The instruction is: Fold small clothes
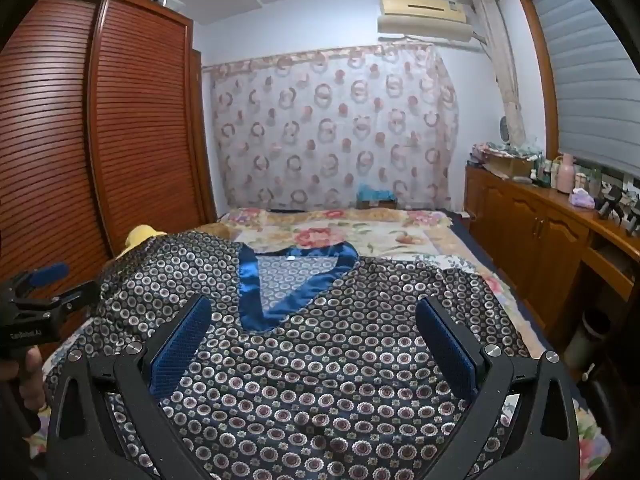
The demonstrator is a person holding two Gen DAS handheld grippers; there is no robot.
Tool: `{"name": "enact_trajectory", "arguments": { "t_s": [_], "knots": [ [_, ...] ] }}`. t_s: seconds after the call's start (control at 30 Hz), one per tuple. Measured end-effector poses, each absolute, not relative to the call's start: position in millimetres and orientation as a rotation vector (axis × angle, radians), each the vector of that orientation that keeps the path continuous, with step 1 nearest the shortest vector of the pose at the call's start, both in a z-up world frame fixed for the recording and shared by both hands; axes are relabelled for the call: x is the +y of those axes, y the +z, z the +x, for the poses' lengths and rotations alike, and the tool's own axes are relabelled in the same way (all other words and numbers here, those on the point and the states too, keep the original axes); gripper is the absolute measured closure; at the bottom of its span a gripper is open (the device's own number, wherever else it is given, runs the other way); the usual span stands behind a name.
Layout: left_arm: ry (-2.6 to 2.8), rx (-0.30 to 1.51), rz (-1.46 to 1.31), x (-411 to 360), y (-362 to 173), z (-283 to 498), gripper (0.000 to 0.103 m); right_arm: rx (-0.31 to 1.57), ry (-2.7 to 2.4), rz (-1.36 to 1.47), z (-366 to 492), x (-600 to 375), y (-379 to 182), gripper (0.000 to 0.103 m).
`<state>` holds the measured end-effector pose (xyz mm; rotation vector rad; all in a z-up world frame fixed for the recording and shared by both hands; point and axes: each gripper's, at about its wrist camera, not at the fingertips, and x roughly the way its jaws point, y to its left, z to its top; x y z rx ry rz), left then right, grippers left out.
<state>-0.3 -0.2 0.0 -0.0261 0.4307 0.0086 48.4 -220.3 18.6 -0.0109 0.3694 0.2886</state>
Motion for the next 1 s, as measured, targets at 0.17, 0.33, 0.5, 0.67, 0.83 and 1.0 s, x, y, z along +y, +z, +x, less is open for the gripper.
{"name": "enact_trajectory", "arguments": {
  "t_s": [0.17, 0.33, 0.5, 0.67, 0.83, 1.0],
  "knots": [
    [0.009, 0.439, -0.026, -1.0, -0.2, 0.6, 0.0, 0.362, 0.294, -0.002, 45.0, -220.8, 19.1, 0.0],
    [0.012, 0.441, -0.029, -0.2, -1.5, 3.1, 0.0, 0.373, 0.293, 0.003, 48.2, -221.3, 19.2, 0.0],
    [0.01, 0.439, -0.033, 1.1, -1.7, 2.8, 0.0, 0.374, 0.292, -0.001, 48.9, -220.2, 18.2, 0.0],
    [0.008, 0.438, -0.035, 1.5, -1.7, 2.2, 0.0, 0.372, 0.29, -0.001, 48.5, -220.9, 18.0, 0.0],
    [0.011, 0.436, -0.033, 1.7, -0.9, 1.1, 0.0, 0.372, 0.291, -0.002, 48.4, -219.7, 16.1, 0.0],
    [0.013, 0.435, -0.034, 0.7, 0.8, -1.1, 0.0, 0.372, 0.29, -0.001, 48.2, -219.5, 16.1, 0.0]
  ]
}}
